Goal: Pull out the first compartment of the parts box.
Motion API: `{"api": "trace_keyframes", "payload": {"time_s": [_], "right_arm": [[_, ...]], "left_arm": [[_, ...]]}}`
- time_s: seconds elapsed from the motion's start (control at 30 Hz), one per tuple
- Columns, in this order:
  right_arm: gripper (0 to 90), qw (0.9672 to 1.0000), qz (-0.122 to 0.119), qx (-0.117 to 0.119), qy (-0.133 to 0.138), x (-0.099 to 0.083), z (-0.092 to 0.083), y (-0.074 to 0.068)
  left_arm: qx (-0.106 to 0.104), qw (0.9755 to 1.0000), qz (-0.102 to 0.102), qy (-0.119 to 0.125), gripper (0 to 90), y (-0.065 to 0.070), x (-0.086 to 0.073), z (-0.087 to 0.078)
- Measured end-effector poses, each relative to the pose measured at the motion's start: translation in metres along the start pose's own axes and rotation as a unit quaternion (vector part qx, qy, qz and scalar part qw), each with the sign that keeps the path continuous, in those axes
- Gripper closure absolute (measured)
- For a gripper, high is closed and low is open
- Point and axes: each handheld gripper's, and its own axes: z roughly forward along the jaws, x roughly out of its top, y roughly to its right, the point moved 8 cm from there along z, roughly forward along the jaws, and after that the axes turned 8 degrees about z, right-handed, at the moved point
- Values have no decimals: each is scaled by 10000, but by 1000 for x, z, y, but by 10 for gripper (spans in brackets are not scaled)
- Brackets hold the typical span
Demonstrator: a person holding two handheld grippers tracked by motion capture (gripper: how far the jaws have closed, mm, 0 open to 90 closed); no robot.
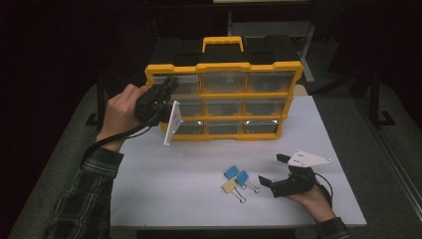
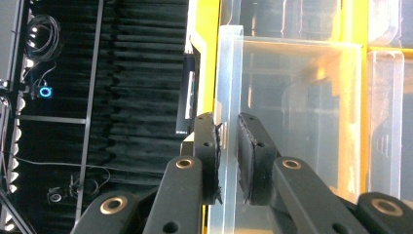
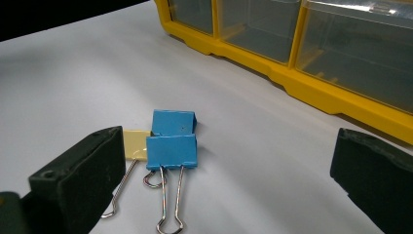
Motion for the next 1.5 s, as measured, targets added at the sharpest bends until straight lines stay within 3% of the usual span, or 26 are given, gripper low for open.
{"api": "trace_keyframes", "payload": {"time_s": [1.5], "right_arm": [[0,10000,37,-35,11,0,-1,1]], "left_arm": [[180,9996,149,143,805,0,14,-41]]}}
